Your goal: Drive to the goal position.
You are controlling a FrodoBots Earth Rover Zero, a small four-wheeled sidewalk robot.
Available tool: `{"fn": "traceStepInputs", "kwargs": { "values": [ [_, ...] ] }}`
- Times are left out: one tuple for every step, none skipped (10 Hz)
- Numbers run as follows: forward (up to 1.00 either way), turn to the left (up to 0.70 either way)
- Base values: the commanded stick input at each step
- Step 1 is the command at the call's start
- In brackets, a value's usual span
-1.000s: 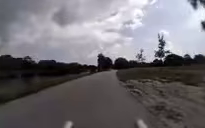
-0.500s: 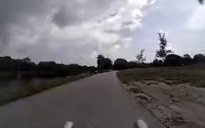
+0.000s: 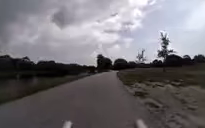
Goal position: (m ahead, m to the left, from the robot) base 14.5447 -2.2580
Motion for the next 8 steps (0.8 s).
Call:
{"fn": "traceStepInputs", "kwargs": {
  "values": [
    [0.85, 0.00],
    [0.85, 0.00],
    [0.85, 0.00],
    [0.85, 0.00],
    [0.85, 0.00],
    [0.85, 0.00],
    [0.85, 0.00],
    [0.85, 0.00]
  ]
}}
